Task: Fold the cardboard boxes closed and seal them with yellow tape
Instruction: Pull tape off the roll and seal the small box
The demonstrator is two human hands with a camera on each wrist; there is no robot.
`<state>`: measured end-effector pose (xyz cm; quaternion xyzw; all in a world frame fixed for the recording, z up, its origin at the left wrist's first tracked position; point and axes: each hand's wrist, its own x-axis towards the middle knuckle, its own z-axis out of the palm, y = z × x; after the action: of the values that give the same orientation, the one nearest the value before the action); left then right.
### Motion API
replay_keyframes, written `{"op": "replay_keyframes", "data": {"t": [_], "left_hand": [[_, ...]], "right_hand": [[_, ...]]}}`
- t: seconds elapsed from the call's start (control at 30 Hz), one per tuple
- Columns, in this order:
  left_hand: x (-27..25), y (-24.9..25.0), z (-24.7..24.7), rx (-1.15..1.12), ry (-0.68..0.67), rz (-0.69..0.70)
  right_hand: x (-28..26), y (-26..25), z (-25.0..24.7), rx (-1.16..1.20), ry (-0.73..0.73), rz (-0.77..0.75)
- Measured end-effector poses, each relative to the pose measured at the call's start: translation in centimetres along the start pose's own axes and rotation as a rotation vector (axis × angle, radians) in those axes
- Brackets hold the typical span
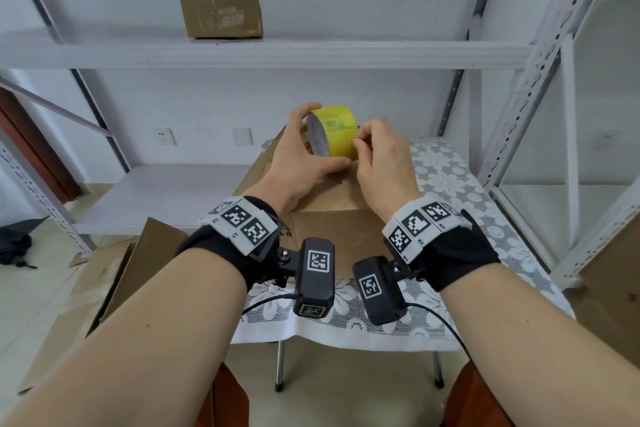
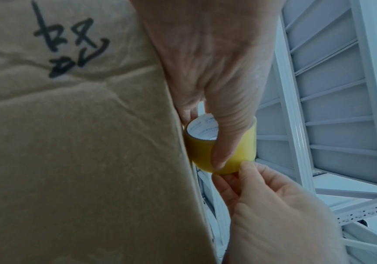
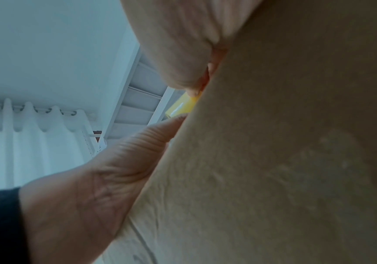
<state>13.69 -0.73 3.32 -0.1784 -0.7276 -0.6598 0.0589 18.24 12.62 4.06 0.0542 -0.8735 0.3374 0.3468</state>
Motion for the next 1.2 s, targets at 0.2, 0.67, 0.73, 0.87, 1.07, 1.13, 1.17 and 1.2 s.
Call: {"op": "replay_keyframes", "data": {"t": [0.2,0.67,0.73,0.87,1.07,1.13,1.17,1.2], "left_hand": [[0.02,-0.05,-0.08,-0.031,0.004,-0.014],[0.03,-0.01,-0.09,-0.071,-0.013,-0.040],[0.04,0.02,-0.12,-0.065,-0.014,-0.043],[0.06,0.13,-0.05,-0.037,-0.004,-0.033],[0.16,0.14,-0.18,-0.065,-0.012,-0.043],[0.13,0.14,-0.27,-0.081,-0.017,-0.050],[0.14,0.12,-0.31,-0.093,-0.020,-0.056],[0.16,0.08,-0.37,-0.107,-0.023,-0.061]], "right_hand": [[-0.45,-0.01,0.04,0.046,0.045,-0.040],[-0.44,0.51,0.69,0.086,0.209,-0.121],[-0.39,0.48,0.70,0.047,0.217,-0.127],[-0.28,0.48,0.76,-0.039,0.168,-0.141],[-0.58,0.72,0.87,-0.027,0.093,-0.187],[-0.62,0.65,0.83,-0.024,0.095,-0.210],[-0.63,0.63,0.83,-0.026,0.095,-0.222],[-0.62,0.61,0.83,-0.030,0.092,-0.232]]}}
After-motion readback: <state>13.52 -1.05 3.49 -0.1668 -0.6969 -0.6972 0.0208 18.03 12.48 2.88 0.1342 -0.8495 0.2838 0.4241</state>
